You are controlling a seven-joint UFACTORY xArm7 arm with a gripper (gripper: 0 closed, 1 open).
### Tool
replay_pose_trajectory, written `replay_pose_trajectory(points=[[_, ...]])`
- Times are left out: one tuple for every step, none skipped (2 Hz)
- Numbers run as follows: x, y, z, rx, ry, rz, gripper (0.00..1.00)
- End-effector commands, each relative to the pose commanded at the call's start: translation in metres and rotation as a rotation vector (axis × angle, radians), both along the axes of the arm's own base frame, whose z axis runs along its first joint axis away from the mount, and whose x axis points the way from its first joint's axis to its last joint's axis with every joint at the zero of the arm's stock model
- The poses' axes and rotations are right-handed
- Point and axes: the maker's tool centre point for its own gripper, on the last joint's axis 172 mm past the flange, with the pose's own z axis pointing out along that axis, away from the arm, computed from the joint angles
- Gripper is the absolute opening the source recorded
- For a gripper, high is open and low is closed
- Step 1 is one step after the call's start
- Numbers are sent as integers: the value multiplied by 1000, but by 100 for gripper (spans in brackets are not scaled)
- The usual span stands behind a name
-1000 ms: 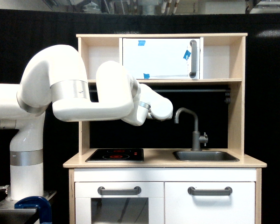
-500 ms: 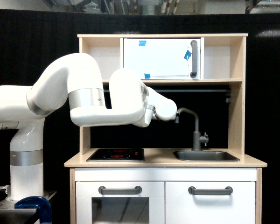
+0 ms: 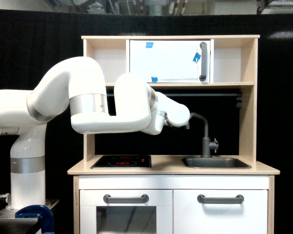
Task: Turn on the faucet
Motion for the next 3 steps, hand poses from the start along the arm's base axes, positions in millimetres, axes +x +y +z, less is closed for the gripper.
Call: replay_pose_trajectory(points=[[28,-23,-7,0,0,0,100],[53,-42,-9,0,0,0,100],[84,-92,-8,0,0,0,100]])
